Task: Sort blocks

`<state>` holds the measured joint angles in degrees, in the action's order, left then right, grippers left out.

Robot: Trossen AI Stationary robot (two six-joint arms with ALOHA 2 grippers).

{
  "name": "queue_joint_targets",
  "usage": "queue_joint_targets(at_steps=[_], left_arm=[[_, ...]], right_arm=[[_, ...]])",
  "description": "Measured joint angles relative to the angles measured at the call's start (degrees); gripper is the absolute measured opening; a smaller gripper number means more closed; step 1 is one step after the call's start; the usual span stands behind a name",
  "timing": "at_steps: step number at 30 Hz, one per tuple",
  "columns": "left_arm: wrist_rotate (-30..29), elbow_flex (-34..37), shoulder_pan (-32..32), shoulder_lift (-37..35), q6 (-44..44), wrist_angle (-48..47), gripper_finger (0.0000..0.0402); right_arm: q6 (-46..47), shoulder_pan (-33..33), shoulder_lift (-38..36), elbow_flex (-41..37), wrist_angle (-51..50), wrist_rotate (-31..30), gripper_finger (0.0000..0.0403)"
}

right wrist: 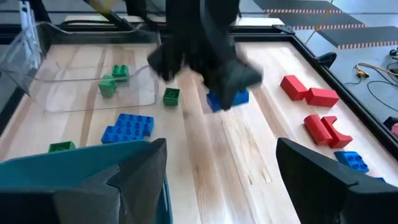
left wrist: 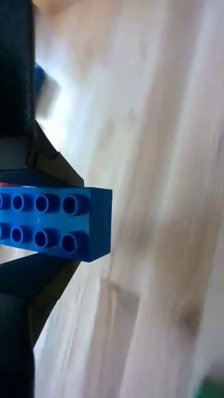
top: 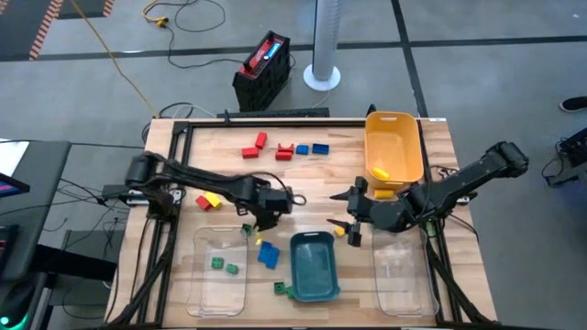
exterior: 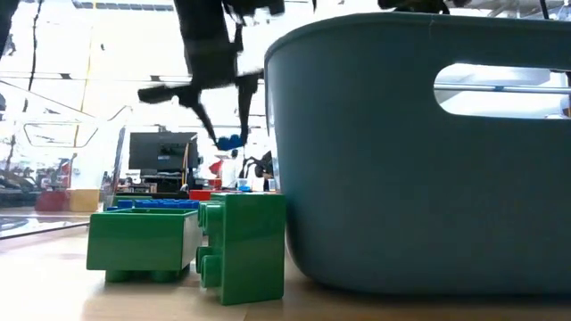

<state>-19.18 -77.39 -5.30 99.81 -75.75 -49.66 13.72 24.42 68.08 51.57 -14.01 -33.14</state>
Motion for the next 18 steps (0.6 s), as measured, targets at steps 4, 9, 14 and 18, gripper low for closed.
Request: queue_joint_targets(at_steps=[4, 9, 14, 18], left_arm=[[7.5, 0.0, -0.7, -6.8, 9.0, 4.0, 0.0134], [14.9, -0.1, -2.5, -12.7, 27.1, 11.6, 0.0134], [21.2, -0.1, -4.6, -14.6, 40.8, 20.4, 0.0134], [24.1, -0.1, -8.0, -13.3, 47.5, 28.5, 0.0134]], right_arm=[[-0.1, 1.2, -1.4, 0.0, -1.4, -1.5, 0.0314], [-0.2, 4.8, -0.2, 0.0, -2.1, -6.1, 0.0314], [2.2, 7.8, 1.3, 0.0, -2.0, -11.6, 0.0314], [4.5, 8.5, 1.1, 0.0, -2.1, -13.6, 0.0314]])
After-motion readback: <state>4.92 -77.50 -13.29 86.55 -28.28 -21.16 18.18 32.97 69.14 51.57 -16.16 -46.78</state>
